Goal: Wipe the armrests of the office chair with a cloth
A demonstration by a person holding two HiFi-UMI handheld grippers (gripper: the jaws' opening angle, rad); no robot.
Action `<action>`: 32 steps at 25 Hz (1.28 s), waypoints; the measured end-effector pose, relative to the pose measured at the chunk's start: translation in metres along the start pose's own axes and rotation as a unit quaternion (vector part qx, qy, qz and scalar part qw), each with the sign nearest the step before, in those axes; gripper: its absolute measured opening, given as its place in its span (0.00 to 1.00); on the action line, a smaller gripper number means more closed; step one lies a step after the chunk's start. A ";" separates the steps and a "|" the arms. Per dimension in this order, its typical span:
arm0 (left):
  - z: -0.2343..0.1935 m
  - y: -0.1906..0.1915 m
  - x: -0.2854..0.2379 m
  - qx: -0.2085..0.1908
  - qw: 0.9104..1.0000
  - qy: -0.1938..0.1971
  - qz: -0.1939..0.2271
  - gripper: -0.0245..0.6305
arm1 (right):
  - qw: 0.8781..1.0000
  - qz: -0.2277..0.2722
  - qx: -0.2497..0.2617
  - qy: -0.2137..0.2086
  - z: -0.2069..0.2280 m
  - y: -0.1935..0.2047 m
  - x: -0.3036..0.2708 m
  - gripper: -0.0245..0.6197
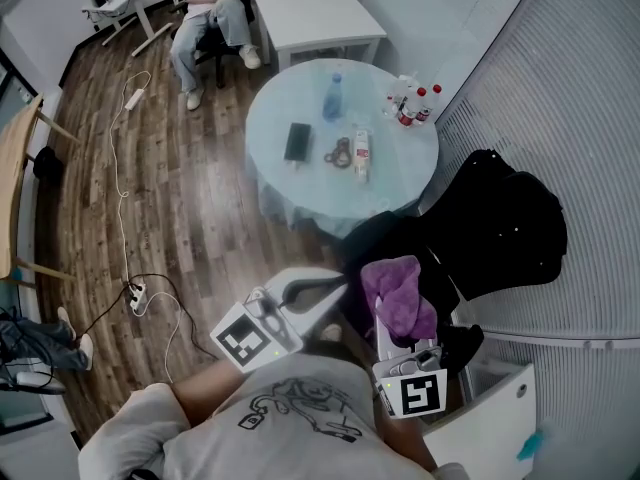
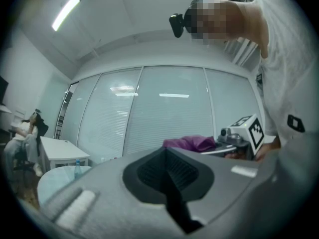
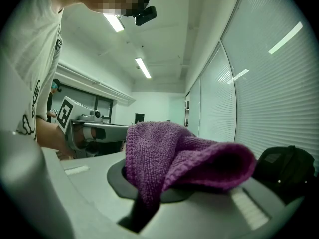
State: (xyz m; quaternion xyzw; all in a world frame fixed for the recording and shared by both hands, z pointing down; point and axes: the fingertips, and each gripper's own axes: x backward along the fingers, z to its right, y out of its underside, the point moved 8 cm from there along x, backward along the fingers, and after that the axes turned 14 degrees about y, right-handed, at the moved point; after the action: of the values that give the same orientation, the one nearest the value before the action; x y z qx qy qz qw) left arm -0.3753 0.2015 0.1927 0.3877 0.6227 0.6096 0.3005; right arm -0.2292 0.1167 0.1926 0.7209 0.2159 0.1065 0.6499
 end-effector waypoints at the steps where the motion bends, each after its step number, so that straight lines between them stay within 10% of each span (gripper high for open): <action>1: 0.000 0.001 0.000 -0.001 1.000 0.000 -0.001 0.04 | 1.000 -0.001 0.000 -0.001 0.001 0.000 0.000 0.09; 32: -0.038 0.096 -0.030 0.058 0.996 -0.023 -0.069 0.04 | 0.996 -0.079 -0.038 -0.033 0.029 0.088 -0.038 0.09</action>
State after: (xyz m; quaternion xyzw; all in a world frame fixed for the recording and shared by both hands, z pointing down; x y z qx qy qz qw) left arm -0.3802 0.1516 0.2878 0.3745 0.6755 0.5410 0.3327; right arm -0.2348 0.0684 0.2797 0.6796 0.2461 0.0395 0.6899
